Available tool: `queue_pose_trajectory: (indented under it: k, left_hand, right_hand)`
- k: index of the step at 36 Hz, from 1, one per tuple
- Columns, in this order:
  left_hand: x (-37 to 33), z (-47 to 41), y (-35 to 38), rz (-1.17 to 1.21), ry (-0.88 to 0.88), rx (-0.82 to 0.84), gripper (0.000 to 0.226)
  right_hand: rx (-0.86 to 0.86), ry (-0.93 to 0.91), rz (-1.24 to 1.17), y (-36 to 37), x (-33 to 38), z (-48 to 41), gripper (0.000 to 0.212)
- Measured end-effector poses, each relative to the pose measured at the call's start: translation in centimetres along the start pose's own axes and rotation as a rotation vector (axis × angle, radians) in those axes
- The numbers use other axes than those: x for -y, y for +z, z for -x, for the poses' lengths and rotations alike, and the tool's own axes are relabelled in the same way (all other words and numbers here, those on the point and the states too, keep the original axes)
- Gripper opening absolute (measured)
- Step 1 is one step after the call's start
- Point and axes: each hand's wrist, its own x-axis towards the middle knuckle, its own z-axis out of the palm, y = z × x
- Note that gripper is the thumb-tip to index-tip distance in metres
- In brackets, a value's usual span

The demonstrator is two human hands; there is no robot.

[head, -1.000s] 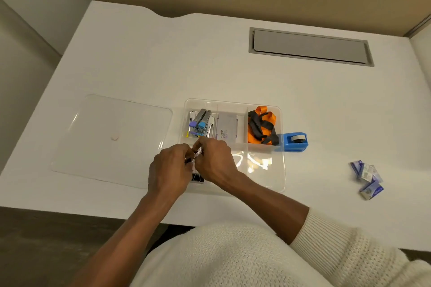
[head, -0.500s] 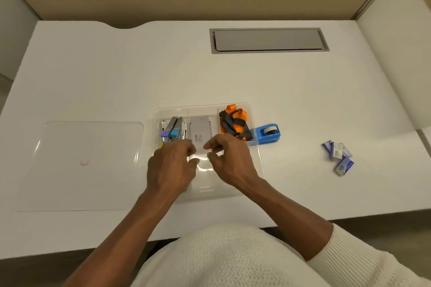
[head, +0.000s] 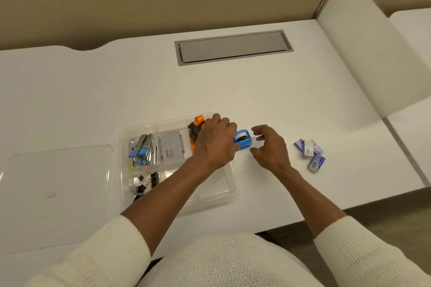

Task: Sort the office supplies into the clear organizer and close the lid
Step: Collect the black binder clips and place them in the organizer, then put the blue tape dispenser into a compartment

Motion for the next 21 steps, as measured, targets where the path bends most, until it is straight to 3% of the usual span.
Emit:
queue_pose_trajectory:
  k: [3,6,11,16,21]
  left_hand:
    - [-1.1,-1.8,1.4,-0.162,0.088,0.089,0.044]
    - [-1.7,-2.6,2.4,-0.306,0.132,0.189,0.049]
    - [-2.7,-3.3,2.6,-0.325,0.082,0.272,0.029]
    - [-2.6,-3.8,3.1,-0.285,0.052,0.294,0.037]
    - [-2.5,-3.6,3.4,-0.173,0.075,0.197,0.043]
  right_hand:
    - [0.125,-0.034,0.027,0.2,-1.4,-1.3,0.081]
    - [0.187,-0.122,0.015,0.8,-2.2,-2.2,0.089]
    - [0.146,-0.237,-0.009,1.4,-2.9,-3.1,0.062]
    - [0.152,-0.261,0.009,0.5,-3.0,-3.6,0.052]
    - [0.129,-0.317,-0.027,-1.0,-3.3,-3.7,0.049]
